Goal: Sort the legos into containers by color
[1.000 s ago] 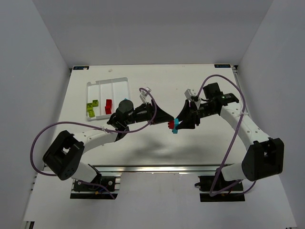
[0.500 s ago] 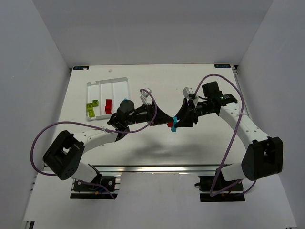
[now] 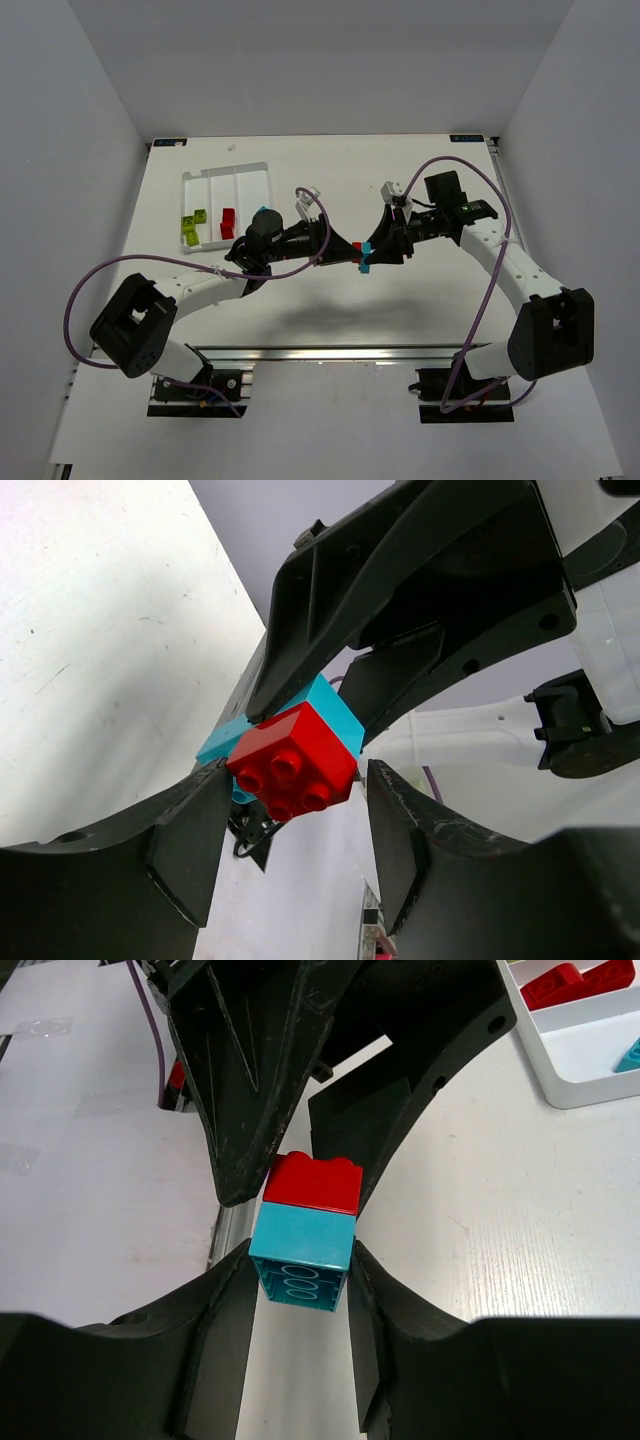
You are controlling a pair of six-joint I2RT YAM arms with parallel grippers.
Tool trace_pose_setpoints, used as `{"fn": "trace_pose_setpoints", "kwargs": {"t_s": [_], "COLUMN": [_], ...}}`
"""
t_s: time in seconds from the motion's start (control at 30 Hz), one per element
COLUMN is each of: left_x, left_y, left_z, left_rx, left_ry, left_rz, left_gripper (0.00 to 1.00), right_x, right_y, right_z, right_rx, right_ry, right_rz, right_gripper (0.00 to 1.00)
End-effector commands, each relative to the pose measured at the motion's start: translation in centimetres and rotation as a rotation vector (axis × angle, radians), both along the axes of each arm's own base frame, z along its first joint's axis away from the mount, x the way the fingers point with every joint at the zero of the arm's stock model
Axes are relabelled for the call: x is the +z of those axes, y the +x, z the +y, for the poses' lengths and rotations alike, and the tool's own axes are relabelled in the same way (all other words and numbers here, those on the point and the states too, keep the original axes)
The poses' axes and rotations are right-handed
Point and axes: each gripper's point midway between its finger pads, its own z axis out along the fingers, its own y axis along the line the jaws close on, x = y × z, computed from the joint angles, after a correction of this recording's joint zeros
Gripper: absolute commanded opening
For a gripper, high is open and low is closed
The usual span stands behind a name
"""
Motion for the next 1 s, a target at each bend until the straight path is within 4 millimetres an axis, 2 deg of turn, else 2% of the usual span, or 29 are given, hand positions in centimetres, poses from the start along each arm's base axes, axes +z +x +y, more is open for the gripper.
{"fn": "trace_pose_setpoints", "kwargs": {"t_s": [0.0,0.1,0.17,0.2,0.27,0.3,0.4,0.57,0.6,0.67,0.73,0.77,0.8,0.83,0.97], "left_x": [2.5,2.5,2.8,2.9,3.1,3.2,3.1,3.4,3.5,3.8,4.0,4.2,4.5,4.6,4.7], "left_y": [-0.6,-0.7,-0.8,-0.8,-1.0,-1.0,-0.9,-0.8,-0.8,-0.9,-1.0,-1.1,-1.1,-1.1,-1.0], "left_z": [-0.1,-0.1,-0.1,0.0,-0.1,-0.1,0.1,0.5,0.5,0.4,0.4,0.4,0.4,0.4,0.2], "left_rx": [-0.032,-0.036,-0.035,-0.037,-0.045,-0.048,-0.052,-0.045,-0.048,-0.054,-0.06,-0.065,-0.067,-0.067,-0.073], "left_ry": [-0.044,-0.044,-0.051,-0.059,-0.069,-0.073,-0.075,-0.085,-0.086,-0.093,-0.1,-0.107,-0.114,-0.118,-0.107], "left_rz": [-0.047,-0.047,-0.048,-0.053,-0.053,-0.057,-0.058,-0.077,-0.08,-0.093,-0.1,-0.106,-0.109,-0.107,-0.091], "left_gripper": [0.65,0.64,0.59,0.51,0.44,0.36,0.29,0.28,0.3,0.5,0.64,0.76,0.78,0.85,0.84], "right_x": [0.8,0.7,0.7,0.7,0.7,0.8,0.8,0.7,0.5,0.4,0.3,0.2,0.1,0.0,-0.3], "right_y": [0.3,0.4,0.4,0.4,0.4,0.4,0.1,-0.2,-0.1,-0.3,-0.6,-0.4,-0.5,-0.4,-0.3], "right_z": [0.1,0.1,0.1,0.1,0.1,0.0,0.0,0.0,-0.1,-0.2,-0.1,-0.2,-0.1,-0.2,-0.1], "right_rx": [-0.006,-0.011,-0.011,-0.01,-0.01,-0.01,-0.005,0.002,0.003,0.006,0.019,0.015,0.017,0.013,0.004], "right_ry": [0.016,0.014,0.014,0.017,0.018,0.02,0.021,0.019,0.018,0.016,0.01,0.005,-0.001,-0.006,-0.035], "right_rz": [-0.042,-0.04,-0.038,-0.037,-0.032,-0.033,-0.031,-0.034,-0.034,-0.023,-0.02,-0.025,-0.03,-0.037,-0.098], "right_gripper": [0.0,0.0,0.0,0.0,0.0,0.0,0.0,0.0,0.0,0.0,0.0,0.0,0.0,0.0,0.0]}}
